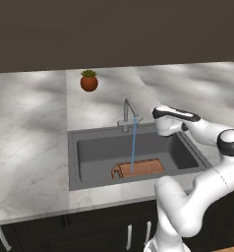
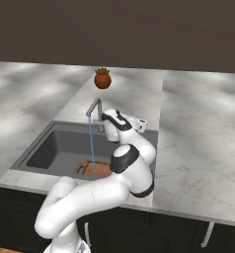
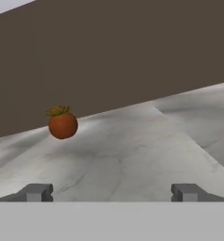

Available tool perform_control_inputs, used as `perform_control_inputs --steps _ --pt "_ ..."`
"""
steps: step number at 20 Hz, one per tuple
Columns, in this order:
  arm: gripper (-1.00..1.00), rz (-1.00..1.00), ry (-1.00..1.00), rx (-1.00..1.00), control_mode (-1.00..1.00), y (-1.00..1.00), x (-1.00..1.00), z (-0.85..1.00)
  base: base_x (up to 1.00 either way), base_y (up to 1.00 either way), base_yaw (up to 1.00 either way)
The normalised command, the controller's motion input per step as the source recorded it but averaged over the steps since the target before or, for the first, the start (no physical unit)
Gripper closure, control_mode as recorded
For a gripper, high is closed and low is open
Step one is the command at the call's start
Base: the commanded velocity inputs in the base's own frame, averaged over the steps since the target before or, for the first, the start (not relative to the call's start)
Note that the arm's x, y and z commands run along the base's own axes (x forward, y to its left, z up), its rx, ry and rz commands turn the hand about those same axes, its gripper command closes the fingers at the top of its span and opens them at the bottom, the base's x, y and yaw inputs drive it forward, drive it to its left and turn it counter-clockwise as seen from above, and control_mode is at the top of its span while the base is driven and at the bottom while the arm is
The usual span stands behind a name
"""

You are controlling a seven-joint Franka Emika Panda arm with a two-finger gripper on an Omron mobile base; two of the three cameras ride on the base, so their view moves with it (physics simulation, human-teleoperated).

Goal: Turn on the sink faucet with hot water and rinse the cutting board for ten seconds, then turn off the faucet. Push the cutting board to reach the water if necessary.

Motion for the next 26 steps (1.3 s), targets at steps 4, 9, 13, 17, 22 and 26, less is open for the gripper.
perform_control_inputs --steps 4,9,13,17,22,26 --pt "-1.00 0.03 0.19 0.00 -1.00 -0.04 -0.23 0.00 0.00 0.00 0.00" --pt "-1.00 0.01 0.23 0.00 -1.00 0.00 -0.04 0.07 0.00 0.00 0.00" --pt "-1.00 0.00 0.21 0.00 -1.00 0.00 -0.02 0.13 0.00 0.00 0.00" --pt "-1.00 0.03 0.15 0.00 -1.00 0.00 -0.14 0.12 0.00 0.00 0.00" --pt "-1.00 0.06 0.11 -0.01 -1.00 0.00 -0.22 0.00 0.00 0.00 0.00" --pt "-1.00 0.10 0.06 -0.01 -1.00 0.11 -0.15 0.00 0.00 0.00 0.00"
